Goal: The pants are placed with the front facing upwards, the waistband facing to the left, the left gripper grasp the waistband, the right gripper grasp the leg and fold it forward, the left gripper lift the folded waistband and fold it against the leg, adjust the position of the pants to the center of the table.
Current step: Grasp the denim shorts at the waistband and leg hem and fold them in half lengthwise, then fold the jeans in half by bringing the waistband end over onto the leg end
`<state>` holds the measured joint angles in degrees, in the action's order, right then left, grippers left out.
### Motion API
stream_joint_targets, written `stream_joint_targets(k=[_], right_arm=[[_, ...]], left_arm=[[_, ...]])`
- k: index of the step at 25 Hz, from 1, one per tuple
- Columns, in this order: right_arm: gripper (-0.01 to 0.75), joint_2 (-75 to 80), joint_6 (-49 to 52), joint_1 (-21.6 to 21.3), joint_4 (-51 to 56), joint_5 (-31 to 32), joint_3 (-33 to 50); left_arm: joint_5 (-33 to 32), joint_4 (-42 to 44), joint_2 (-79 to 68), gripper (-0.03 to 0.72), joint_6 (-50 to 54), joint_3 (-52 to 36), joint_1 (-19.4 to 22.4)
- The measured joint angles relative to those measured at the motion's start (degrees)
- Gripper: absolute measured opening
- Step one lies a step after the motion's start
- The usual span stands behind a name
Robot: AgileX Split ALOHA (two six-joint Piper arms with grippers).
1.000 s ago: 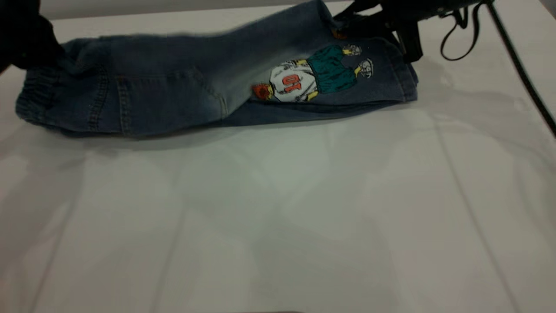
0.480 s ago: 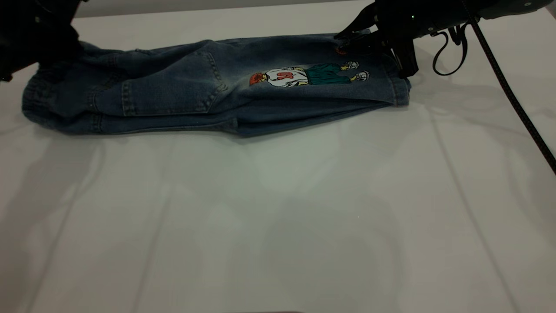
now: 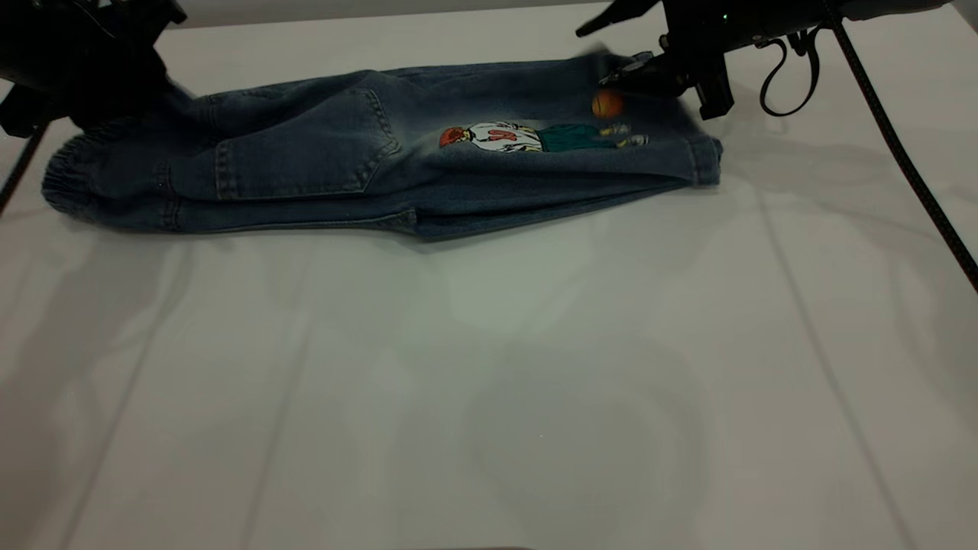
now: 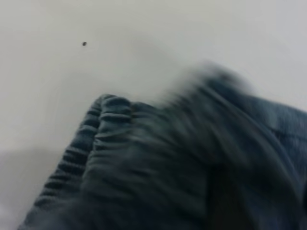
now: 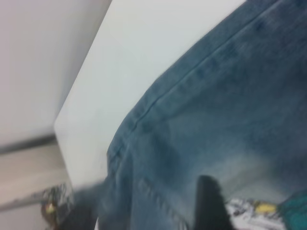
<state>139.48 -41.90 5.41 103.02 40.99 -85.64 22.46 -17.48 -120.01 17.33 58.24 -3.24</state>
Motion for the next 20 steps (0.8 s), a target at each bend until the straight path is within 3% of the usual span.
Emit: stream_joint_targets(k=[3, 6, 13, 20], right_arm=[[0.491, 0.0, -2.98, -0.05, 0.0, 3.21, 0.0], [0.551, -0.68, -7.05, -0.05, -0.14, 6.13, 0.0], [0.571, -4.66, -13.65, -0.05, -0.79, 14.4, -0.17], [0.572, -4.74, -13.79, 3.29, -11.22, 16.16, -0.22]], left_arm=[[-2.72, 1.5, 1.23, 0.505, -1.63, 0.0, 0.11], [-8.94, 2.56, 4.18, 0.572, -5.42, 0.0, 0.89], [-29.58, 3.12, 12.18, 0.561, -13.84, 0.0, 6.11], [-36.16, 3.24, 11.81, 0.557, -17.33, 0.0, 13.39]])
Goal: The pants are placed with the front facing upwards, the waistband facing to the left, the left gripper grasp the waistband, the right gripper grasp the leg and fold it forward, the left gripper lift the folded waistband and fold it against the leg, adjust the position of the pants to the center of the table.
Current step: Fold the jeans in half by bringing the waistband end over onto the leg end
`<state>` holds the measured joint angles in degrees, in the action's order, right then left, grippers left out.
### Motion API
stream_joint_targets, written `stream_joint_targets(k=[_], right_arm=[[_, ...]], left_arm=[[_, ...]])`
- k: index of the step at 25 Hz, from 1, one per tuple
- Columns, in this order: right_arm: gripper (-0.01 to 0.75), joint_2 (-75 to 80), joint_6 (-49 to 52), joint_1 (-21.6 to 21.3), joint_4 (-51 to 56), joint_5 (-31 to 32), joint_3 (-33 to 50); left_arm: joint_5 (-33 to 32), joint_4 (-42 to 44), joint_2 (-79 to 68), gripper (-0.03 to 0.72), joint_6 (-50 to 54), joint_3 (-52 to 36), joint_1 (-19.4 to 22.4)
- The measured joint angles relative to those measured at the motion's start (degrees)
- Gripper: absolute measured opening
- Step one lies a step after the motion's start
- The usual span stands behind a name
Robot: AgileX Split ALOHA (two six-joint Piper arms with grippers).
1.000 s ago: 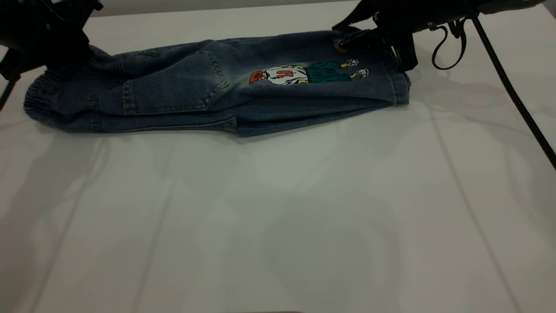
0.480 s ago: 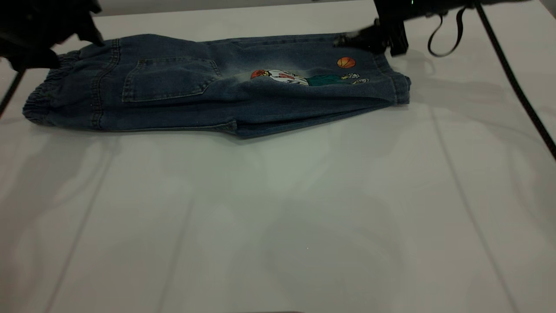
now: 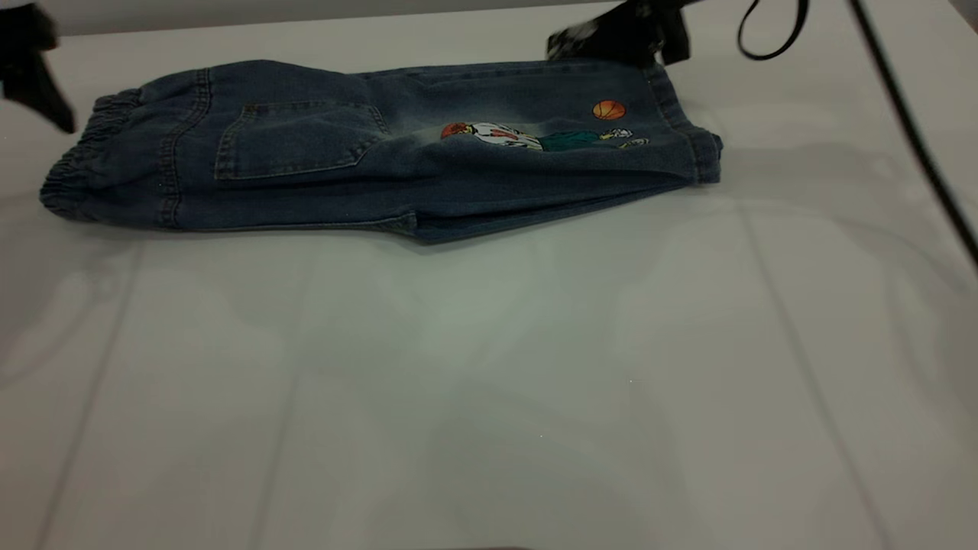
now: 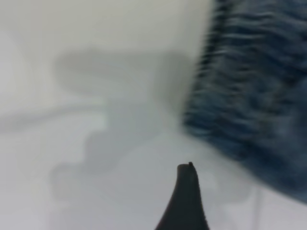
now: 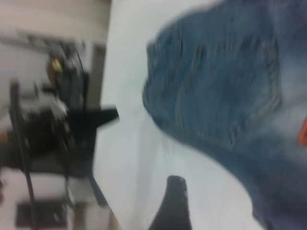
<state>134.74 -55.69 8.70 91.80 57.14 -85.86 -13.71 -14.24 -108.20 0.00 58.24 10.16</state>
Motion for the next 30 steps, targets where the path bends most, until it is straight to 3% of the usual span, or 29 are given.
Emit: stream_joint_targets(k=[4, 7, 14, 21, 30], right_arm=[[0.572, 0.0, -0.11, 2.94, -1.08, -0.66, 0.0], [0.572, 0.0, -0.4, 3.44, -1.18, -1.09, 0.0], [0.572, 0.0, -0.47, 3.44, -1.23, -1.15, 0.0], [0.572, 0.0, -0.61, 3.39, -1.23, -0.06, 0.0], [0.572, 0.0, -0.61, 3.39, -1.41, -0.06, 0.0]], left_arm=[[-4.27, -0.57, -1.57, 0.558, 0.0, 0.0, 4.75], [-8.28, -5.53, -2.71, 0.556, -2.15, 0.0, 6.78], [-17.08, -21.66, -3.01, 0.554, -22.77, 0.5, 7.15], [-17.69, -40.26, -4.58, 0.554, -36.64, 0.67, 12.72], [-15.55, -48.44, -10.65, 0.552, -40.97, 1.38, 14.23]])
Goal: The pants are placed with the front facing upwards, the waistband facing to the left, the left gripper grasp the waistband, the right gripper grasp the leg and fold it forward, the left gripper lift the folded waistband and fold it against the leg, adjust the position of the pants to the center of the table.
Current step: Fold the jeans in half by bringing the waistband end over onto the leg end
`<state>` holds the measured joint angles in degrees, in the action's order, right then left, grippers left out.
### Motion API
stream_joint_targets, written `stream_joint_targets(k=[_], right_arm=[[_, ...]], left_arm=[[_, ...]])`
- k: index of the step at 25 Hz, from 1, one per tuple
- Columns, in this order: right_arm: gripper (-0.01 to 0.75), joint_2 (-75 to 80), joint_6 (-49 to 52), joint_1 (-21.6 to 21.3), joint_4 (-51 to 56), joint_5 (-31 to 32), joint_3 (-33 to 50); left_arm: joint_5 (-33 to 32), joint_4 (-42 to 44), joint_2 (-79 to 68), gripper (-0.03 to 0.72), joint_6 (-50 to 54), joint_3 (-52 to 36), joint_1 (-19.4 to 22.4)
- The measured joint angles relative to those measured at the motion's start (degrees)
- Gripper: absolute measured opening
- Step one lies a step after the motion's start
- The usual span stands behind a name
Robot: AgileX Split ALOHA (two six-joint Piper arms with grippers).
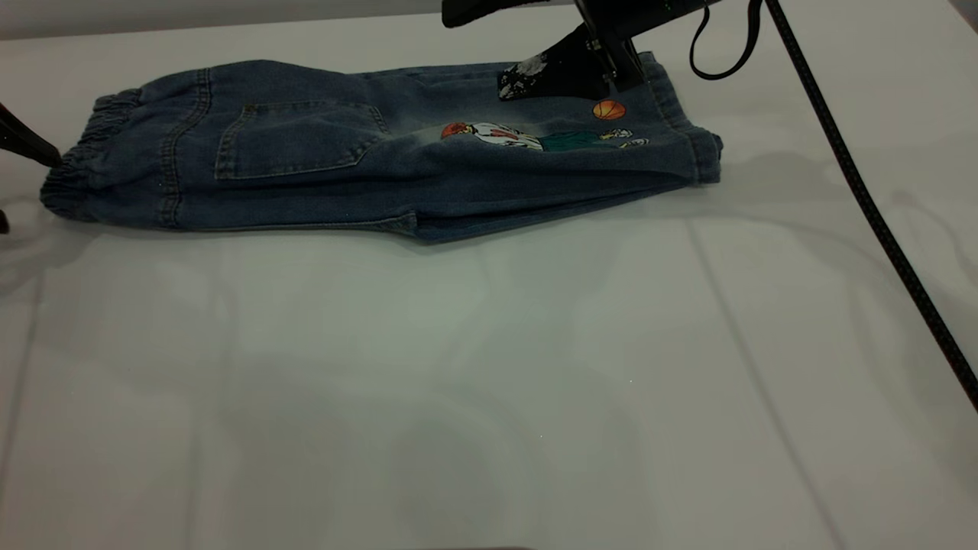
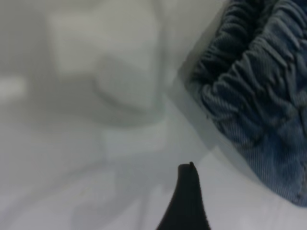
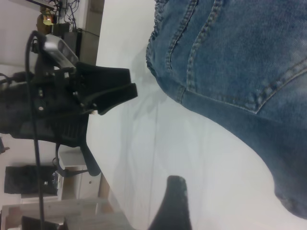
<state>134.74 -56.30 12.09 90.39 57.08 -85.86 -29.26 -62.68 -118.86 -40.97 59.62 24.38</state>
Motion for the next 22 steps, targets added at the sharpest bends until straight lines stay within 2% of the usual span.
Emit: stream_joint_targets(k=[10, 19, 22], right_arm=[[0.572, 0.0, 0.0, 0.0, -0.42, 0.0, 0.0], [0.572, 0.0, 0.0, 0.0, -0.49, -0.69, 0.0], [0.572, 0.0, 0.0, 0.0, -0.49, -0.89, 0.0]], left_arm=[[1.9, -15.35, -4.94, 0.552, -9.74, 1.09, -1.18], [1.97, -19.94, -9.1, 0.55, -10.38, 4.29, -3.62], [1.9, -21.63, -9.7, 0.508, -10.38, 4.79, -4.12]])
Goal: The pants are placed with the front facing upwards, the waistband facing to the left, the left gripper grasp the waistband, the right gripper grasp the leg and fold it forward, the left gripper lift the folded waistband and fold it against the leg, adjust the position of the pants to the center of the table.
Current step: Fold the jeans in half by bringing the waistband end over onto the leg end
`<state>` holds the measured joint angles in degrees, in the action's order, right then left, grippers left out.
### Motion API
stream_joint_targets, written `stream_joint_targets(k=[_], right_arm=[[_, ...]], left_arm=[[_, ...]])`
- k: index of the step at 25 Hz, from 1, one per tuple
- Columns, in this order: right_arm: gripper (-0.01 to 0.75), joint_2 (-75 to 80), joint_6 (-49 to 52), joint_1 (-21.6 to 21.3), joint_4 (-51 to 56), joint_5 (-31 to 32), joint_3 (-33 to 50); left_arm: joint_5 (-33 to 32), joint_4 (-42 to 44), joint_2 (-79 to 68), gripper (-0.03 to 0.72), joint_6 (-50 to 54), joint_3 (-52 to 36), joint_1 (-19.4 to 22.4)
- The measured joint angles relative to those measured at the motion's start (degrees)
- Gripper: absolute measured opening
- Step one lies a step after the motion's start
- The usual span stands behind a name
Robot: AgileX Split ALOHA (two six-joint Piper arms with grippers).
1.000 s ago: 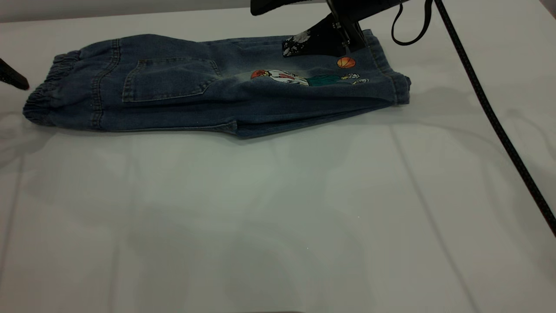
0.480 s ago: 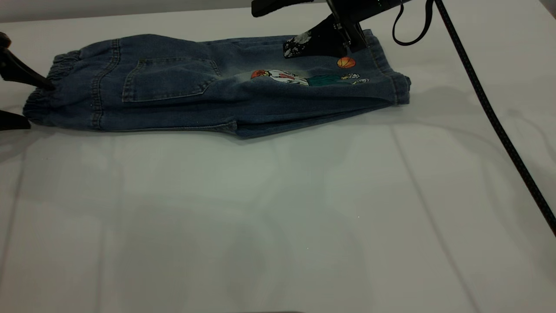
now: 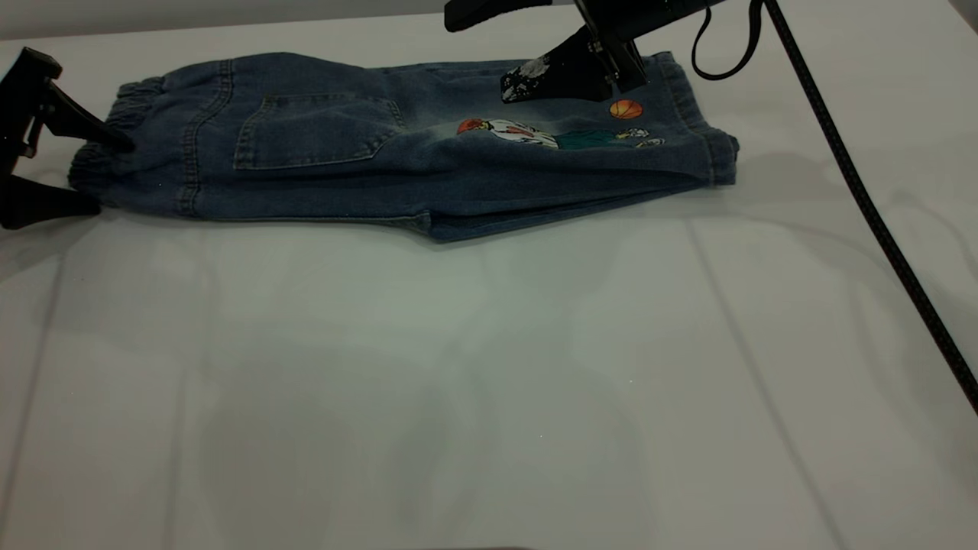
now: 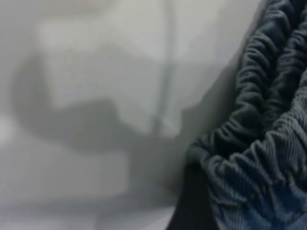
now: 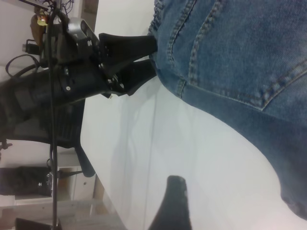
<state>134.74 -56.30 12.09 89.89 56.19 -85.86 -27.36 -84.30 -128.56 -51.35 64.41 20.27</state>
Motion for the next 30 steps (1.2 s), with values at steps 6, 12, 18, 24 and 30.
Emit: stream_joint_targets(k=[6, 12, 18, 24, 30], right_arm=[[0.572, 0.0, 0.0, 0.0, 0.0, -0.1, 0.0], [0.572, 0.0, 0.13, 0.0, -0.45, 0.7, -1.33], [0.572, 0.0, 7.98, 3.2, -8.76, -7.38, -6.7], [0.572, 0.69, 12.41, 10.62, -16.08, -20.52, -8.25], [0.572, 8.12, 13.9, 14.37, -16.66, -21.68, -14.79]], left_arm=[[2.2, -0.95, -0.6, 0.199, 0.0, 0.0, -0.31], [2.38, -1.53, -0.32, 0.065, -2.14, 0.0, -0.5], [0.56, -1.32, 5.96, 0.062, -4.92, -0.25, -2.06], [-1.49, -0.9, 15.78, 0.061, -5.03, -0.48, -7.81], [-1.89, 0.59, 22.7, 0.06, -5.1, -0.54, -13.33]])
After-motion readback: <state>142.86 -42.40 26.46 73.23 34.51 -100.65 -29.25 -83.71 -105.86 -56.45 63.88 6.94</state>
